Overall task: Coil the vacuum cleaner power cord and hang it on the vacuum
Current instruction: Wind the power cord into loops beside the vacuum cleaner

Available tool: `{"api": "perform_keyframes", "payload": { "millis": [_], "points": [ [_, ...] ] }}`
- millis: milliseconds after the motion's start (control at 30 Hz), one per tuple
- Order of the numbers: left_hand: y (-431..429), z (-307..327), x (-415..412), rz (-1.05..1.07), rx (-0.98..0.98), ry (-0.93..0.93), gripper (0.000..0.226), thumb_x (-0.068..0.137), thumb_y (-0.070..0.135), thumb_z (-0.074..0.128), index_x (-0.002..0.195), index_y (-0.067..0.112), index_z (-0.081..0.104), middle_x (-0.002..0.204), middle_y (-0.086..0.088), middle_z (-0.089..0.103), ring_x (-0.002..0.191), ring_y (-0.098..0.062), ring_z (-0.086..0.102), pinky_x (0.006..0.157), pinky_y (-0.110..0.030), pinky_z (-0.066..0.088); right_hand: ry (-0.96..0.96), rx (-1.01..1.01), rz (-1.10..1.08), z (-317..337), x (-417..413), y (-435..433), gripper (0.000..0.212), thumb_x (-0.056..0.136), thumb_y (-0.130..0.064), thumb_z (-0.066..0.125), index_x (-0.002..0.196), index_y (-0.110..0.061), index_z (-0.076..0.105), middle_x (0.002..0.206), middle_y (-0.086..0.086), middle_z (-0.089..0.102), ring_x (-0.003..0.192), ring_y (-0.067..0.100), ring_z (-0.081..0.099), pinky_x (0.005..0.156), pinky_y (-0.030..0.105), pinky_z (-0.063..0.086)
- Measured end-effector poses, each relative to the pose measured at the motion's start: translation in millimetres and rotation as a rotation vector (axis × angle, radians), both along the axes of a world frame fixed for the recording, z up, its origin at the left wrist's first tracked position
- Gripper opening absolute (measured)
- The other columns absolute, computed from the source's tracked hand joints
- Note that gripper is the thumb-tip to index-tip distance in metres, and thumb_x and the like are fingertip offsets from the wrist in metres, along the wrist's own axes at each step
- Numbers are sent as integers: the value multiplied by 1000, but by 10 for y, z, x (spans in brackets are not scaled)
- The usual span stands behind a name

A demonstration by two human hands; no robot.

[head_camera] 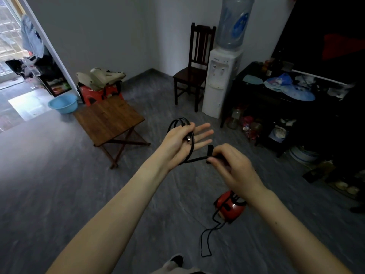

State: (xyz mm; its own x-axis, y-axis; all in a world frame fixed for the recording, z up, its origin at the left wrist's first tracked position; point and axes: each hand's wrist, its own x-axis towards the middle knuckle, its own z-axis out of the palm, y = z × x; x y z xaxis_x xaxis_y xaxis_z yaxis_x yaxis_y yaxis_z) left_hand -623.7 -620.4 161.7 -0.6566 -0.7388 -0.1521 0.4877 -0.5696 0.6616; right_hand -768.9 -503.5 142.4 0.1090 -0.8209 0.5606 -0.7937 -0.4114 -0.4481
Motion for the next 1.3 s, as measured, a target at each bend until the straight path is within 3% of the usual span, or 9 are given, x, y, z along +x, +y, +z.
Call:
{"api": "perform_keyframes", "payload": {
  "millis": [167,267,333,400,500,700,833,1067,1300],
  "points": [
    [143,50,-4,-95,2,-65,15,99,8,38,96,-2,48,100,-27,69,91,-37,70,78,-46,58,-80,-75,-121,51,-96,-70,16,92,-23,62,102,-11,65,97,-1,48,76,6,50,59,33,51],
    [218,18,-19,-173,-76,-195,16,99,9,39,96,-4,48,89,-26,70,79,-29,70,79,-48,58,-134,-53,-99,73,-93,-82,16,87,-21,68,98,-10,68,95,-2,45,77,3,47,61,29,48],
    [270,15,-19,-213,-118,-309,16,98,9,42,92,-4,51,71,-15,68,65,-22,67,64,-38,61,-222,-24,-86,101,-84,-98,17,80,-20,76,90,-11,67,91,2,48,79,4,48,64,22,45],
    [288,51,9,-271,-217,-422,21,97,10,41,84,-1,53,60,-11,63,45,-15,56,42,-23,47,-308,27,-110,114,-78,-113,26,70,-23,84,85,-15,64,87,4,51,76,8,49,64,17,40],
    [254,82,67,-369,-313,-420,29,97,11,39,73,1,53,56,-11,55,33,-9,34,36,-20,21,-464,175,-104,90,-96,-114,28,68,-26,85,81,-16,62,80,6,54,66,13,50,58,19,40],
    [69,92,266,-255,-32,-174,15,89,16,39,75,12,43,51,0,44,29,-1,28,32,-13,17,-675,399,-43,-242,-282,66,27,95,-15,56,71,-7,66,59,-2,59,55,6,52,53,21,39],
    [79,32,336,-181,-69,-272,15,93,17,37,81,12,46,53,-2,49,34,-7,35,34,-15,27,-939,289,-161,-287,-338,82,25,98,-16,49,85,-4,68,59,0,49,55,9,43,50,24,33],
    [183,77,298,-263,-110,-291,27,97,17,34,96,5,59,67,-11,69,68,-28,71,61,-28,59,-689,257,-187,80,-309,-103,15,92,-14,62,85,-9,74,65,-20,67,64,-4,59,60,9,43],
    [220,42,278,-341,-79,-273,29,96,19,38,108,3,59,77,-16,73,72,-29,72,60,-28,58,-637,278,-105,73,-211,-137,9,89,-16,66,85,-9,72,66,4,61,62,3,54,61,15,43]
  ]
}}
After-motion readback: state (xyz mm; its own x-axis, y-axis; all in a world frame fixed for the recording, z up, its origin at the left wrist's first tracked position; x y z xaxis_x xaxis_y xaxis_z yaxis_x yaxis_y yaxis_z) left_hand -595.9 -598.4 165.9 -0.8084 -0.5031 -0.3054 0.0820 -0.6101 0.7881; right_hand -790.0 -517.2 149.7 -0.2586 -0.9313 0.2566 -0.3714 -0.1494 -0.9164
